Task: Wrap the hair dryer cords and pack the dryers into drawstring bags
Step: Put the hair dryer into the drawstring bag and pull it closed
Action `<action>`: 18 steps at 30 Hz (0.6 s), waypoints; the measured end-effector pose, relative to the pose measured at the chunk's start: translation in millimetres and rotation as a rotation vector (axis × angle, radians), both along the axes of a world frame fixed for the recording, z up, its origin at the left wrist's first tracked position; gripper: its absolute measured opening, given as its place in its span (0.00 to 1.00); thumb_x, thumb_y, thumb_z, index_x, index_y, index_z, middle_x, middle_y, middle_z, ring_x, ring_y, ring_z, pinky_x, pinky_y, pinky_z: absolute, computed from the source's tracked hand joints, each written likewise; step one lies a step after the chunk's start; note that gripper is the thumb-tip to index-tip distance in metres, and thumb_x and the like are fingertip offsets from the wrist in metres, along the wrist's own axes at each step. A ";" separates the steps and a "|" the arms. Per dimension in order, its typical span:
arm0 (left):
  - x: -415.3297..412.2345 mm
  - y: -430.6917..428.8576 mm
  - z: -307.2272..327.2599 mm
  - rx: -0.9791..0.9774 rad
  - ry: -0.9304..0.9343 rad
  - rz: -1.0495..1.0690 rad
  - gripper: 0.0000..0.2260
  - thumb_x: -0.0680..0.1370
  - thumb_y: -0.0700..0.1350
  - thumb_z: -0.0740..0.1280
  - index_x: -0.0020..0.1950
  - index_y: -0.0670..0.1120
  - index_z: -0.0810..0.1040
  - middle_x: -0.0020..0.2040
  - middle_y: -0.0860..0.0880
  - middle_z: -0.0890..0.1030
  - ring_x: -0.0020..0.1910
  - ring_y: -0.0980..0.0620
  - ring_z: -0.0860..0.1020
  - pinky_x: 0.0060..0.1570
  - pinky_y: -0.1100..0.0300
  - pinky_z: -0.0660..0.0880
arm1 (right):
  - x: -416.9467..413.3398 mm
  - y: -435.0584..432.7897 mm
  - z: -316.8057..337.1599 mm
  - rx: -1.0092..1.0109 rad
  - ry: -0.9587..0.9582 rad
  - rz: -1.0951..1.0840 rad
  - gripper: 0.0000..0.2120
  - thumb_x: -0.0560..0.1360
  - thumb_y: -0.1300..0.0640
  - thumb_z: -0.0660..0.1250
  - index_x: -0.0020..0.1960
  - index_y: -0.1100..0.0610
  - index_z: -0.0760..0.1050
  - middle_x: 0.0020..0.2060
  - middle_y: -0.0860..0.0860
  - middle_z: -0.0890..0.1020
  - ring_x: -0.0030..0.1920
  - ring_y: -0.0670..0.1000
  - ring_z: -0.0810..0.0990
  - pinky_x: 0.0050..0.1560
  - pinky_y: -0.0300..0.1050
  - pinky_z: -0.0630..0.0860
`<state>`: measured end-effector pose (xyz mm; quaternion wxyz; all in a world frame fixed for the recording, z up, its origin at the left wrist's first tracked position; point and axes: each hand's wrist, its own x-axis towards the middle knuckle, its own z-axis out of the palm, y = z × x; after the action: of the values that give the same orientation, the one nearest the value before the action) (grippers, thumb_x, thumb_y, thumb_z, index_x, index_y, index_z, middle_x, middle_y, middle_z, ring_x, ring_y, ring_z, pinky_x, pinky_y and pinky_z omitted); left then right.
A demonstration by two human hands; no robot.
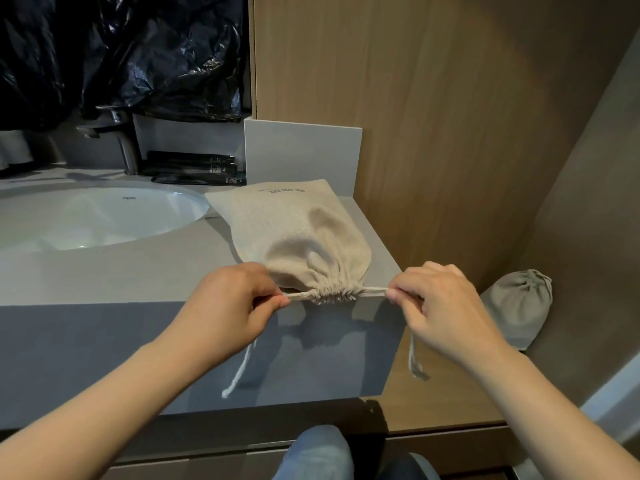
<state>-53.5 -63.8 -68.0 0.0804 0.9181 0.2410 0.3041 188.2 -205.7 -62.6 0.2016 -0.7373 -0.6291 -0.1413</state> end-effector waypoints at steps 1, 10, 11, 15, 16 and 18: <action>0.5 -1.9 -2.1 -0.035 -0.005 0.003 0.07 0.75 0.49 0.71 0.37 0.49 0.83 0.32 0.56 0.75 0.31 0.57 0.73 0.33 0.64 0.70 | -1.0 -1.7 -1.2 -0.031 0.020 0.015 0.07 0.78 0.51 0.63 0.42 0.45 0.77 0.36 0.37 0.76 0.41 0.41 0.73 0.45 0.39 0.67; 14.2 -23.2 -19.7 -0.628 -0.151 -0.046 0.05 0.76 0.41 0.70 0.40 0.46 0.81 0.32 0.49 0.84 0.32 0.52 0.83 0.41 0.56 0.81 | -4.7 -32.1 -23.8 -0.054 0.651 0.030 0.09 0.77 0.53 0.65 0.40 0.49 0.80 0.33 0.46 0.79 0.35 0.43 0.76 0.34 0.32 0.71; 15.9 -24.9 -22.8 -0.691 -0.171 -0.056 0.04 0.76 0.40 0.70 0.40 0.44 0.82 0.33 0.47 0.84 0.33 0.50 0.83 0.43 0.54 0.82 | -3.0 -37.4 -28.6 -0.068 0.719 0.030 0.09 0.77 0.54 0.65 0.39 0.50 0.80 0.32 0.46 0.80 0.33 0.42 0.75 0.33 0.32 0.70; 31.0 -38.6 -34.0 -1.023 -0.318 -0.072 0.03 0.75 0.37 0.70 0.42 0.38 0.81 0.37 0.40 0.84 0.38 0.47 0.83 0.46 0.56 0.82 | 3.3 -61.6 -42.8 -0.083 0.987 0.031 0.10 0.78 0.57 0.64 0.40 0.57 0.80 0.35 0.53 0.84 0.29 0.48 0.71 0.32 0.41 0.69; 36.6 -43.2 -35.0 -1.108 -0.367 -0.080 0.04 0.75 0.36 0.70 0.43 0.36 0.80 0.39 0.39 0.84 0.40 0.46 0.83 0.47 0.58 0.81 | 3.9 -67.0 -44.9 -0.063 1.038 0.029 0.10 0.78 0.57 0.64 0.41 0.58 0.81 0.35 0.57 0.83 0.29 0.51 0.70 0.31 0.42 0.69; 50.2 -52.9 -34.8 -1.253 -0.486 -0.118 0.04 0.75 0.35 0.70 0.44 0.34 0.77 0.43 0.35 0.83 0.43 0.45 0.83 0.49 0.59 0.81 | 1.7 -75.3 -47.4 -0.005 1.124 0.046 0.09 0.78 0.58 0.64 0.44 0.58 0.82 0.34 0.59 0.82 0.26 0.50 0.69 0.28 0.40 0.68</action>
<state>-3.3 -116.8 -102.8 0.6661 0.6152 0.2964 0.3000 189.9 -281.0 -109.9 0.5071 -0.6858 -0.4410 0.2793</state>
